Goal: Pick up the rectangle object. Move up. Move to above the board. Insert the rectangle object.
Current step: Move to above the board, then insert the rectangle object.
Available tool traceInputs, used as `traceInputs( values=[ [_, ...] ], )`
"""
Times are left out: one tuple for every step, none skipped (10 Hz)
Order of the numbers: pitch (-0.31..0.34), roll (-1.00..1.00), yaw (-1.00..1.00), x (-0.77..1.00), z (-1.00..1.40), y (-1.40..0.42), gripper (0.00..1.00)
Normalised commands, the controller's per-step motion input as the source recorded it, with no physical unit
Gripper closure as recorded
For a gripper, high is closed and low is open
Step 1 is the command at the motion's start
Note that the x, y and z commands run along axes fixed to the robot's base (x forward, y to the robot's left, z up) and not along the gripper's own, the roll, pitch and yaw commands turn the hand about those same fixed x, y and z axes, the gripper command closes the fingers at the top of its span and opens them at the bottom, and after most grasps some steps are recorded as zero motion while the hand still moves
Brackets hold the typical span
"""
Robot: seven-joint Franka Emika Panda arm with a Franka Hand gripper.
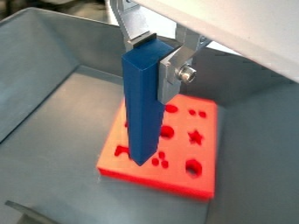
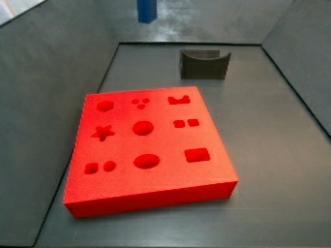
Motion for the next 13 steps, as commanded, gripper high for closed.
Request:
traceInputs(
  values=[
    [0.190, 0.16, 1.00, 0.41, 0.02, -1.00, 1.00],
    [0.241, 0.22, 0.93, 0.40, 0.03, -0.85, 1.00],
    [0.237, 0.21, 0.76, 0.34, 0.02, -0.67, 1.00],
    [0.183, 0.16, 0.37, 0.20, 0.02, -0.30, 1.00],
    [0.148, 0.14, 0.26, 0.15, 0.02, -0.22, 1.00],
    [0.000, 0.00, 0.00, -0.01, -0.02, 0.00, 1.00],
    [0.011, 0.07, -0.56, -0.03, -0.04, 0.00, 1.00],
    [0.010, 0.09, -1.00, -0.05, -0.05, 0.00, 1.00],
    [0.000, 0.06, -1.00, -0.02, -0.10, 0.00, 1.00],
    [0.000, 0.00, -1.00, 0.00, -0.01, 0.00, 1.00],
    [0.000, 0.00, -1.00, 0.00, -0.02, 0.00, 1.00],
    [0.000, 0.00, -1.00, 0.00, -0.02, 0.00, 1.00],
    [0.000, 0.00, -1.00, 0.00, -0.03, 0.00, 1.00]
  ],
)
